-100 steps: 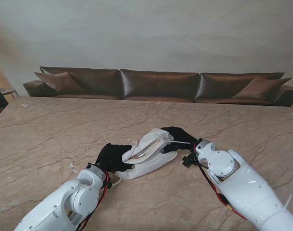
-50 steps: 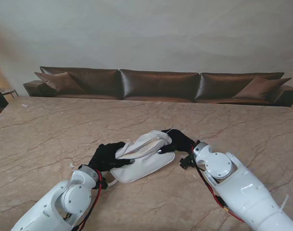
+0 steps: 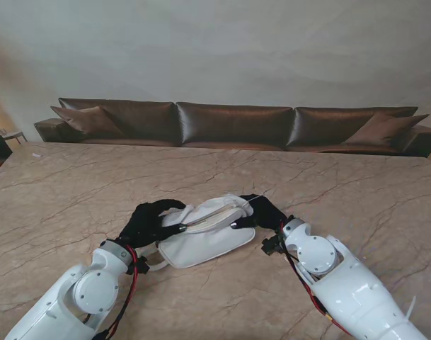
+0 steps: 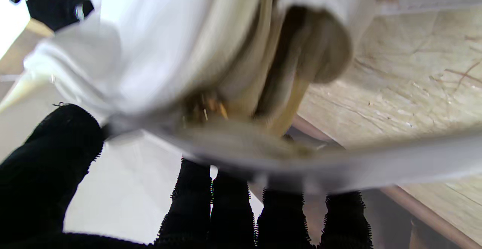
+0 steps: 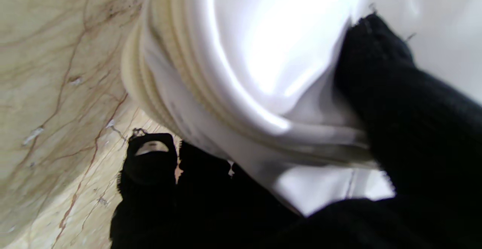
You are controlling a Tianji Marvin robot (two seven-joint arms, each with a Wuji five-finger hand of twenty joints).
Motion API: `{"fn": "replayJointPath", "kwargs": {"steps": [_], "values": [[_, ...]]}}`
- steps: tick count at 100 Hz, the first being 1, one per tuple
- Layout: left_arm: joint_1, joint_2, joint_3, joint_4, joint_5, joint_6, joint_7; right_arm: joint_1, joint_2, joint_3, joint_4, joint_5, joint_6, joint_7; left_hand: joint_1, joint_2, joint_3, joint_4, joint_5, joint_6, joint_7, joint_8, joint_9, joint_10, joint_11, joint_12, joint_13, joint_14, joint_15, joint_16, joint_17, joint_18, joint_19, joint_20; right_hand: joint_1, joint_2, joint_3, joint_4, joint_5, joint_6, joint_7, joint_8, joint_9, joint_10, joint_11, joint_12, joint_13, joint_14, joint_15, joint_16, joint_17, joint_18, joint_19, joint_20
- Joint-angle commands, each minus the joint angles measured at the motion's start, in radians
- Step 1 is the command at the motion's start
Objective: Pack the cosmetics bag
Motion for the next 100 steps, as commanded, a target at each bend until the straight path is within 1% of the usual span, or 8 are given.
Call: {"fn": "replayJointPath", "kwargs": {"steps": [1, 16, 26, 46, 61, 73, 83, 100], "values": [[0.010, 0.000, -0.013, -0.020, 0.001, 0.012, 0.007, -0.014, -0.009, -0.005, 0.009, -0.005, -0.007, -0.003, -0.028, 0.031, 0.024, 0.018, -0.033, 0.011, -0.042, -0.016, -0.032, 0.007, -0.017, -0.013, -0.026, -0.033, -0.018, -0.014, -0.017, -0.029, -0.021, -0.012, 0.424, 0.394, 0.176, 0.146, 0.185, -0.380, 0.187, 0.044, 0.085, -0.053, 0.118, 0.041, 0.080, 0.036, 0.132, 0.055, 0.010, 0.010, 0.034, 0.015], [0.025, -0.005, -0.041, -0.043, 0.017, 0.036, 0.041, -0.017, -0.011, -0.004, 0.014, -0.017, -0.017, -0.020, 0.008, 0.057, 0.046, 0.031, -0.022, 0.005, -0.036, -0.015, -0.032, 0.006, -0.008, -0.011, -0.026, -0.037, -0.006, -0.008, -0.019, -0.041, -0.019, -0.008, 0.422, 0.385, 0.192, 0.152, 0.201, -0.385, 0.187, 0.044, 0.097, -0.059, 0.119, 0.040, 0.091, 0.031, 0.129, 0.055, 0.032, 0.009, 0.045, 0.015], [0.038, -0.012, -0.047, -0.082, 0.043, 0.064, 0.085, -0.017, -0.010, -0.001, 0.013, -0.036, -0.022, -0.029, 0.072, 0.070, 0.129, 0.055, -0.015, -0.016, 0.009, 0.007, -0.026, -0.005, 0.007, -0.005, -0.026, -0.041, 0.007, 0.002, -0.018, -0.058, -0.005, 0.004, 0.420, 0.381, 0.198, 0.152, 0.209, -0.389, 0.185, 0.042, 0.103, -0.064, 0.117, 0.034, 0.095, 0.026, 0.122, 0.051, 0.041, 0.005, 0.047, 0.012], [0.042, -0.011, -0.008, -0.179, 0.150, 0.095, 0.138, -0.020, -0.007, 0.001, 0.000, -0.058, -0.017, -0.036, 0.171, 0.024, 0.274, 0.046, 0.006, -0.058, 0.078, 0.042, -0.005, -0.019, 0.032, 0.006, -0.033, -0.037, 0.028, 0.019, -0.019, -0.079, 0.034, 0.015, 0.420, 0.376, 0.203, 0.145, 0.213, -0.388, 0.184, 0.039, 0.103, -0.057, 0.124, 0.035, 0.097, 0.033, 0.126, 0.053, 0.051, 0.008, 0.059, 0.010], [0.013, -0.001, 0.065, -0.225, 0.221, 0.117, 0.121, -0.015, -0.007, -0.008, -0.001, -0.066, -0.020, -0.039, 0.219, 0.004, 0.321, 0.032, -0.010, -0.037, 0.015, 0.010, -0.038, -0.019, 0.035, 0.010, -0.093, -0.042, 0.036, 0.021, -0.023, -0.113, 0.029, -0.023, 0.419, 0.375, 0.203, 0.144, 0.213, -0.388, 0.183, 0.038, 0.104, -0.056, 0.127, 0.033, 0.099, 0.032, 0.131, 0.054, 0.061, 0.008, 0.068, 0.008], [-0.030, 0.019, 0.125, -0.250, 0.271, 0.168, 0.016, -0.011, -0.007, -0.013, -0.001, -0.072, -0.026, -0.042, 0.215, 0.046, 0.306, 0.032, -0.027, -0.017, -0.066, -0.033, -0.101, -0.018, 0.019, 0.006, -0.163, -0.051, 0.029, 0.009, -0.023, -0.151, -0.021, -0.062, 0.418, 0.376, 0.204, 0.144, 0.213, -0.393, 0.182, 0.036, 0.106, -0.058, 0.128, 0.032, 0.102, 0.029, 0.134, 0.052, 0.066, 0.007, 0.069, 0.004], [-0.079, 0.023, 0.186, -0.240, 0.284, 0.216, -0.020, -0.008, -0.008, -0.015, 0.002, -0.072, -0.031, -0.044, 0.195, 0.089, 0.259, 0.035, -0.042, 0.007, -0.102, -0.052, -0.128, -0.008, 0.022, 0.017, -0.189, -0.044, 0.042, 0.020, -0.026, -0.164, -0.048, -0.056, 0.418, 0.376, 0.204, 0.145, 0.214, -0.392, 0.183, 0.036, 0.107, -0.058, 0.130, 0.031, 0.103, 0.029, 0.135, 0.051, 0.066, 0.008, 0.070, 0.002], [-0.145, 0.015, 0.266, -0.205, 0.264, 0.260, -0.028, -0.008, -0.007, -0.015, 0.005, -0.071, -0.036, -0.042, 0.185, 0.102, 0.237, 0.039, -0.042, -0.017, -0.088, -0.046, -0.129, -0.006, 0.028, 0.031, -0.194, -0.039, 0.055, 0.035, -0.033, -0.172, -0.073, -0.023, 0.418, 0.375, 0.205, 0.146, 0.215, -0.392, 0.183, 0.035, 0.108, -0.058, 0.131, 0.030, 0.105, 0.030, 0.137, 0.049, 0.069, 0.008, 0.072, -0.001]]}}
